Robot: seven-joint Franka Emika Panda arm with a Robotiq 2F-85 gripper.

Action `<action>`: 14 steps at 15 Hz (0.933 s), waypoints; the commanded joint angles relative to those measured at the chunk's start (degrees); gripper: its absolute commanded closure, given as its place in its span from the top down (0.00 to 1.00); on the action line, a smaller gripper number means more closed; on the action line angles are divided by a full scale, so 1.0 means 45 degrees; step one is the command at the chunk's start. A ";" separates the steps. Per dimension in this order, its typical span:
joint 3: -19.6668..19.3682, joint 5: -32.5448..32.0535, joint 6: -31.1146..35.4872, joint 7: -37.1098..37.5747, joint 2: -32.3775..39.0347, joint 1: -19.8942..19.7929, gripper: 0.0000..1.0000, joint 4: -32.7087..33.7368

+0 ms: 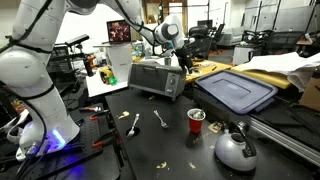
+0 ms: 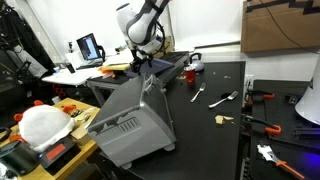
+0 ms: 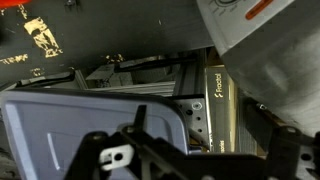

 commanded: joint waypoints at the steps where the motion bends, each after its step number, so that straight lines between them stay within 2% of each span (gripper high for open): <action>1: -0.0171 -0.0115 0.0310 0.0347 -0.0132 0.0186 1.00 -0.0304; 14: 0.0354 0.1204 -0.2847 -0.0477 -0.0980 -0.0435 1.00 -0.0202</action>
